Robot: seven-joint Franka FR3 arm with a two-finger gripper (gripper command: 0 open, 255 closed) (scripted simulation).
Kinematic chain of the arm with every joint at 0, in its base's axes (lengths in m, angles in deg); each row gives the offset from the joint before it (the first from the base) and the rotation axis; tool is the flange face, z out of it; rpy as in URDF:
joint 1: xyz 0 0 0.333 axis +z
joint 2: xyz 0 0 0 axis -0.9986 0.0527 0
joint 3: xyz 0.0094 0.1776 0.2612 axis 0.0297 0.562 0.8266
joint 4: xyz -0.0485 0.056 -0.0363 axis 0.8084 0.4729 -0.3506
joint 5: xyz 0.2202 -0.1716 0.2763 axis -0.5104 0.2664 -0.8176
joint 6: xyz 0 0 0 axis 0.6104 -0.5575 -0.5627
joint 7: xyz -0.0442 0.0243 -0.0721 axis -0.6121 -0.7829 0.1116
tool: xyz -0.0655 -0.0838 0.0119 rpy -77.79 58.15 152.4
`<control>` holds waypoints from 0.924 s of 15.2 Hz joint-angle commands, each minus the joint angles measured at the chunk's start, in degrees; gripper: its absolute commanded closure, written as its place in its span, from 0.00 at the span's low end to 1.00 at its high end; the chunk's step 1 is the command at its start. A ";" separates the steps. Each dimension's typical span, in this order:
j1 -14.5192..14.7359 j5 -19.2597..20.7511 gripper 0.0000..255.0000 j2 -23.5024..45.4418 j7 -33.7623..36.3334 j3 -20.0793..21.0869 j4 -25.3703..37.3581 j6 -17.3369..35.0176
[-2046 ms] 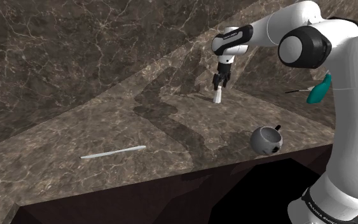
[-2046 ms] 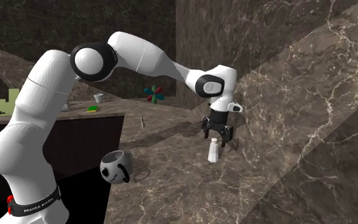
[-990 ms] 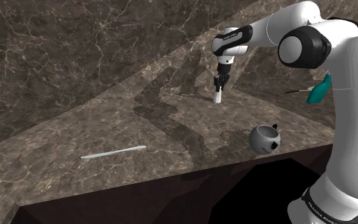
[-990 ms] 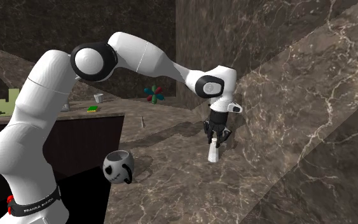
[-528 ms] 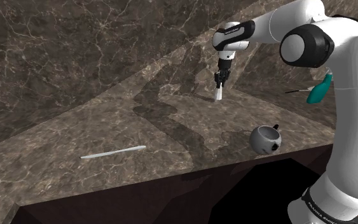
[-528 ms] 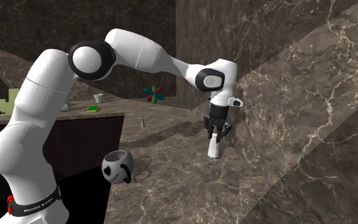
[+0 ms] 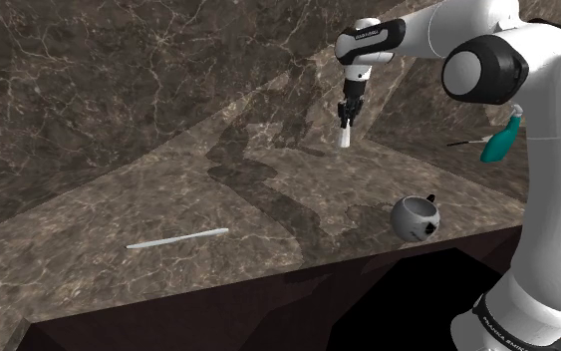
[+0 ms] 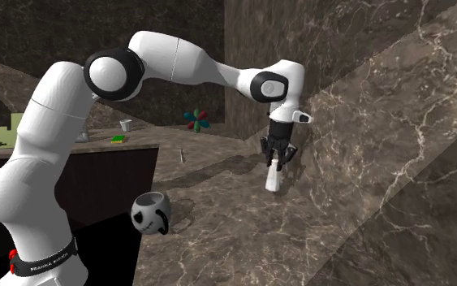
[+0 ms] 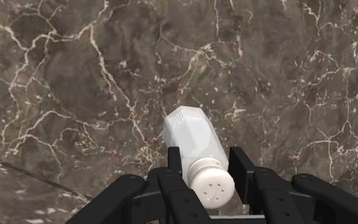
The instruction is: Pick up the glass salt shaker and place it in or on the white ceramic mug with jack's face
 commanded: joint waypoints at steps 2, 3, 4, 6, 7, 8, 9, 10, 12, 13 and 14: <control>-0.10 0.08 1.00 -0.10 0.26 -0.03 2.15 -2.25; -0.15 0.10 1.00 -0.12 0.34 -0.04 2.89 -3.01; -0.20 0.12 1.00 -0.12 0.41 -0.05 3.66 -3.77; -0.31 0.15 1.00 -0.07 0.56 -0.06 5.29 -5.33; -0.37 0.15 1.00 -0.02 0.64 -0.07 6.14 -6.13; -0.44 0.15 1.00 0.06 0.71 -0.07 7.03 -6.94; -0.51 0.15 1.00 0.15 0.79 -0.07 7.96 -7.76; -0.59 0.14 1.00 0.27 0.86 -0.07 8.92 -8.60; -0.77 0.11 1.00 0.58 1.02 -0.07 10.96 -10.32; -0.86 0.09 1.00 0.77 1.09 -0.06 12.05 -11.21; -0.97 0.06 1.00 0.99 1.18 -0.06 13.19 -12.12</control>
